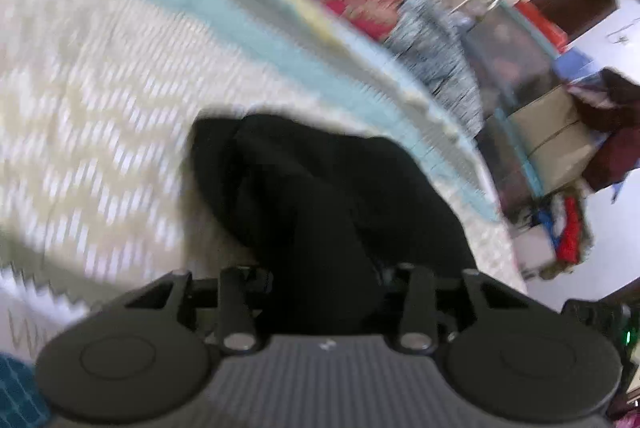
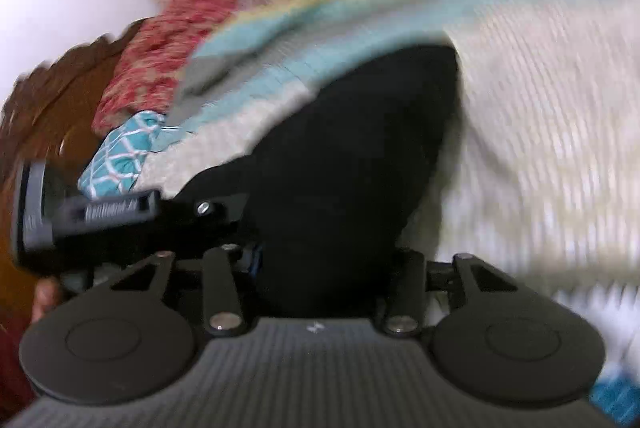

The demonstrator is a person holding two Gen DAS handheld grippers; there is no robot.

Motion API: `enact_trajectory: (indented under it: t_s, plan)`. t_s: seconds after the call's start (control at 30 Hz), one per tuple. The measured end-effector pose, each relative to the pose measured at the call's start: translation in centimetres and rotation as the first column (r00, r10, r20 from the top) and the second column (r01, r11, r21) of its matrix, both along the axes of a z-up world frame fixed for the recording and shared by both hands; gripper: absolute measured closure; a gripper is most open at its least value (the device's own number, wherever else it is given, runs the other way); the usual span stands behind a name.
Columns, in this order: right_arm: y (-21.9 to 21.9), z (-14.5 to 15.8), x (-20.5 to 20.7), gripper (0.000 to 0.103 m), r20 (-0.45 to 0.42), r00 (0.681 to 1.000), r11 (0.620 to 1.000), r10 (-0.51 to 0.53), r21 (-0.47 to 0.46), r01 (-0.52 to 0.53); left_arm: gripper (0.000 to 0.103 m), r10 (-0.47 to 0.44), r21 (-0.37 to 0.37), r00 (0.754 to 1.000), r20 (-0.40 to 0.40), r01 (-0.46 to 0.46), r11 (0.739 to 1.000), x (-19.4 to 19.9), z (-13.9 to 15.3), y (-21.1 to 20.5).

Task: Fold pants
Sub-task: 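Lift the folded pants with both grippers and carry them toward the pillows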

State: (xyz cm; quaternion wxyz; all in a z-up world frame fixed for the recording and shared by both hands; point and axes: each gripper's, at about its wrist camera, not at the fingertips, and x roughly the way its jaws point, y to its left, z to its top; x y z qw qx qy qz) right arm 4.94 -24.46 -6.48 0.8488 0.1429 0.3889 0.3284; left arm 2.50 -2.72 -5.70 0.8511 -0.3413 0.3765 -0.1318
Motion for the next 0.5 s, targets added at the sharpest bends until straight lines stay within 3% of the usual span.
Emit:
enact_trajectory:
  t_s: [0.13,0.23,0.37,0.43,0.5]
  plan:
    - [0.9,4.7,0.7,0.056,0.230,0.973,0.998,-0.008,0.058,-0.005,0.066,-0.002,0.090,0.971,0.237,-0.020,0.996,1.8,6.0,0.5]
    - [2.2,7.6,3.2,0.056,0.392,0.920,0.998,-0.024,0.062,-0.001,0.066,-0.034,0.218,0.930,0.365,-0.049,0.975,5.5,8.7,0.4]
    - [4.3,7.7,7.5,0.056,0.465,0.883,0.998,-0.060,0.048,0.042,0.065,-0.014,0.268,0.934,0.357,-0.088,0.959,12.9,7.6,0.9]
    - [5.5,6.1,9.9,0.056,0.426,0.902,0.997,-0.072,0.037,0.062,0.064,0.015,0.296,0.954,0.300,-0.108,0.949,16.6,5.2,1.2]
    - [6.3,3.1,12.9,0.054,0.283,0.954,0.995,-0.103,0.036,0.097,0.063,0.055,0.323,0.979,0.195,-0.117,0.939,19.0,1.6,2.2]
